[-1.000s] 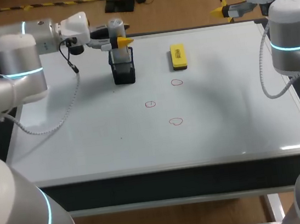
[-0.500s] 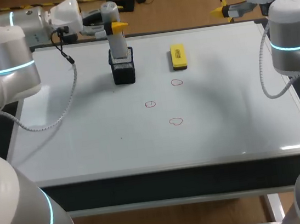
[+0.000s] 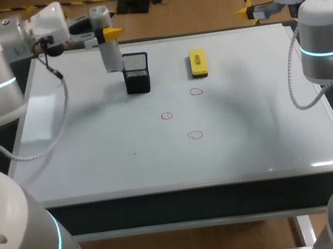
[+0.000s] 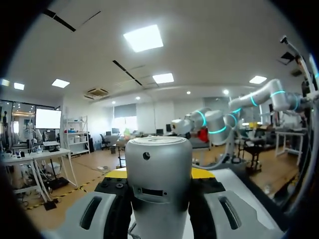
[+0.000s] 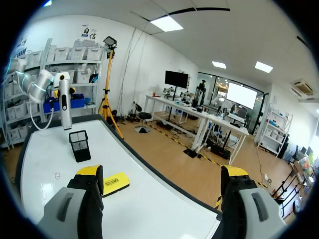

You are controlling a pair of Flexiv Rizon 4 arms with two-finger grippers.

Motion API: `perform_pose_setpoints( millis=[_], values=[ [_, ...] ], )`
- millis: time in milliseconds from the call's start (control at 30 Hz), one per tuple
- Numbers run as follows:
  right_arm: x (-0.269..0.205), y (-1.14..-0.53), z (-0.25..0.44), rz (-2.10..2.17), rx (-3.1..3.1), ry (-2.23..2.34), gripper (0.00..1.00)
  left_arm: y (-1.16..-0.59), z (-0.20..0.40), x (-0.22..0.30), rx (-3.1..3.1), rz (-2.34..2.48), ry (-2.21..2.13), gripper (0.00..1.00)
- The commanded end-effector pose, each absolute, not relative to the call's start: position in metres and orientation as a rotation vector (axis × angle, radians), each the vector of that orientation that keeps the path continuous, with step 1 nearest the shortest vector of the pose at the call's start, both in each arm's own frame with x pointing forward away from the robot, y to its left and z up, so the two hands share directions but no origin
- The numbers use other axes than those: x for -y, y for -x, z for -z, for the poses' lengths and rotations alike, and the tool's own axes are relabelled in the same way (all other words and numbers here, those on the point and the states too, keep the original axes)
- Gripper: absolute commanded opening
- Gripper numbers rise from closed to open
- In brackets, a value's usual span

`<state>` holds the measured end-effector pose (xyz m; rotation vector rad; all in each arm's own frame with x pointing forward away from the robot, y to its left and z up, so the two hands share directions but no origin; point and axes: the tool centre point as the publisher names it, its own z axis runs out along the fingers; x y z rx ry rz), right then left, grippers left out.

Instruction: Pick up the inspection probe, press it on each red-marked spot on the whiteboard one by one, put down the probe, pick up the eraser, and wipe off all the red marks.

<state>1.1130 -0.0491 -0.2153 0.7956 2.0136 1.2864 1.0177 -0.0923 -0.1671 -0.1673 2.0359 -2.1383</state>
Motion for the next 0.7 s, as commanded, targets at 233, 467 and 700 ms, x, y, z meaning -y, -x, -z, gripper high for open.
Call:
perform_pose_setpoints(
  millis=[233,467,700],
  values=[
    [0.049,-1.113,0.216,-1.288,-2.013,-0.795,1.0,-0.982,0.19,0.068,-1.953,2.097,0.307,0.0],
    [0.049,-1.113,0.216,-1.288,-2.013,-0.795,1.0,-0.979,0.207,0.059,-1.943,2.095,0.347,0.0],
    [0.049,-1.113,0.216,-1.288,-2.013,-0.795,1.0,-0.981,0.226,0.052,-1.957,2.1,0.4,0.0]
  ],
)
